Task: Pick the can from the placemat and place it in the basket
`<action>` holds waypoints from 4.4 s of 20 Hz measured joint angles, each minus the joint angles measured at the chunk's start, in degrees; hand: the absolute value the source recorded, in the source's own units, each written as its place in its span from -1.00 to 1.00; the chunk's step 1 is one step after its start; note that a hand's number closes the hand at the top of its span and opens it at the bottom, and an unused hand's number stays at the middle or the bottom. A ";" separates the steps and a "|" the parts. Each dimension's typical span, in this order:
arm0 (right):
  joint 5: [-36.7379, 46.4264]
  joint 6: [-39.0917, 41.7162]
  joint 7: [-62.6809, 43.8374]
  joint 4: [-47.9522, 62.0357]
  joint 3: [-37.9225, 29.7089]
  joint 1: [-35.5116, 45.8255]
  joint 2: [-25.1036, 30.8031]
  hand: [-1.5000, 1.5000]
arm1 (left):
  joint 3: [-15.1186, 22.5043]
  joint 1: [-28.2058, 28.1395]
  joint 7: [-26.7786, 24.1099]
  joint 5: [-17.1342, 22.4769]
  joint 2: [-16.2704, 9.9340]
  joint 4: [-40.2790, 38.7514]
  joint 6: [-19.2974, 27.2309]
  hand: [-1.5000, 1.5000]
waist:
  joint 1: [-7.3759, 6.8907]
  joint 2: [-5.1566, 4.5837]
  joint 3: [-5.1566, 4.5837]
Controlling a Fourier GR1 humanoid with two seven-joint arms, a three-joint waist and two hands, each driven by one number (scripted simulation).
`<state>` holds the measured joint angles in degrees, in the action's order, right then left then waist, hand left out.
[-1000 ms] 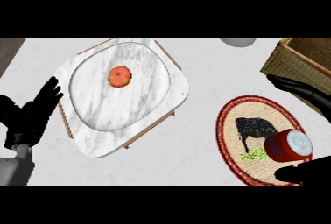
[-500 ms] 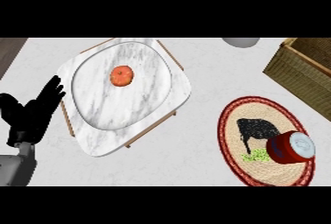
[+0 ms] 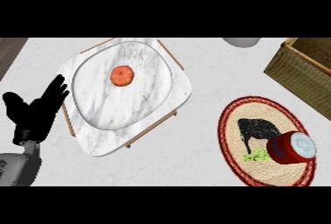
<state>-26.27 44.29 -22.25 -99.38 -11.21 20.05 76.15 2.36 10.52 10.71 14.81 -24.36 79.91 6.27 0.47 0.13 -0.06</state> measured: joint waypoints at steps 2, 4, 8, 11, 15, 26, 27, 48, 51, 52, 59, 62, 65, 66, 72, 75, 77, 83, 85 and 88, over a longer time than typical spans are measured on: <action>-1.45 2.33 0.84 0.66 -2.07 -1.93 -0.90 -1.00 | -0.67 0.02 0.80 0.16 -0.40 0.56 -0.38 0.00 | 0.19 0.06 0.02; -1.93 5.10 2.61 1.86 -5.28 -4.27 -1.92 -1.00 | -1.46 -0.03 0.29 0.09 -0.49 -0.32 -0.86 0.00 | 0.50 0.09 0.05; 1.25 7.30 7.63 3.32 -12.34 -8.96 -6.97 -1.00 | -1.34 -0.80 0.08 -0.80 0.80 -0.19 -0.23 0.00 | 0.85 0.14 0.11; 5.31 8.26 11.57 2.08 -16.04 -12.88 -12.13 -1.00 | -2.35 -1.11 -0.34 -0.50 0.39 -0.65 -1.61 0.00 | 0.75 0.11 0.12; 12.49 8.36 16.05 -1.54 -18.30 -17.29 -19.54 -1.00 | -2.67 -0.59 0.44 -1.32 0.84 0.09 -1.81 0.00 | 0.35 0.02 0.12; 33.28 -1.88 29.10 -2.10 -11.42 -20.38 -38.16 -1.00 | -3.56 1.87 0.28 -3.31 2.51 -1.90 -3.03 0.00 | -0.45 -0.18 0.10; 34.54 -2.92 29.85 -0.95 -10.19 -19.95 -39.59 -1.00 | -3.61 1.81 -0.11 -3.54 2.62 -2.21 -3.25 0.00 | -0.54 -0.19 0.09; 55.91 -9.00 41.29 13.38 -1.16 -16.68 -44.43 -1.00 | -6.94 0.41 0.47 -7.85 6.35 -1.15 -6.01 0.00 | -0.50 -0.13 0.06; 55.99 -8.31 42.68 13.10 -1.57 -17.72 -45.31 -1.00 | -7.46 0.19 -0.57 -8.67 7.10 -1.64 -6.40 0.00 | -0.42 -0.12 0.06; 55.71 -7.65 42.84 12.73 -1.67 -17.77 -45.53 -1.00 | -7.71 0.16 -0.10 -8.74 7.10 -1.10 -6.46 0.00 | -0.42 -0.12 0.06; 56.23 -6.45 45.17 10.54 -2.11 -19.47 -45.89 -1.00 | -9.86 1.67 0.58 -9.06 6.88 -2.09 -8.13 0.00 | -0.34 -0.11 0.05; 57.85 -7.52 45.90 9.54 -2.18 -21.24 -45.94 -1.00 | -9.90 2.40 2.50 -9.42 7.24 -0.76 -7.94 0.00 | -0.31 -0.10 0.06; 60.40 -9.20 46.30 11.35 -1.36 -20.34 -46.75 -1.00 | -9.88 1.78 1.83 -10.07 7.99 -0.87 -8.16 0.00 | -0.39 -0.11 0.05; 61.37 -9.82 46.47 12.21 -1.05 -19.80 -46.98 -1.00 | -9.89 1.70 2.03 -10.22 8.24 -0.60 -8.12 0.00 | -0.42 -0.12 0.06; 65.81 -12.44 46.39 11.24 0.93 -21.05 -49.07 1.00 | -11.19 1.88 2.41 -10.36 7.94 -0.76 -9.02 0.00 | -0.40 -0.11 0.06; 69.27 -14.85 48.86 11.26 2.95 -21.64 -48.38 1.00 | -11.50 1.83 2.71 -10.21 7.79 -0.26 -9.52 0.00 | -0.47 0.04 -0.17; 70.72 -15.31 48.81 11.82 3.67 -20.22 -48.62 1.00 | -11.97 1.79 2.41 -10.08 7.57 -0.66 -10.20 0.00 | -0.47 0.10 -0.28; 74.13 -18.88 51.50 14.18 4.69 -19.54 -49.09 1.00 | -11.75 2.24 2.29 -11.35 8.67 -0.78 -9.30 0.00 | -0.50 0.28 -0.59; 75.23 -18.64 48.46 12.29 5.46 -19.67 -50.67 1.00 | -11.93 2.34 2.52 -11.19 8.52 -0.71 -9.67 0.00 | -0.44 0.29 -0.64; 77.14 -18.11 35.03 11.10 5.66 -15.51 -57.68 1.00 | -11.33 3.02 2.98 -11.27 8.86 -0.41 -9.80 0.00 | -1.15 0.24 -0.78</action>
<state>50.87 26.18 12.78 -88.27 -5.55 4.54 18.47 -8.97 13.54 13.69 3.54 -15.51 79.50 -3.53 -0.68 0.37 -0.84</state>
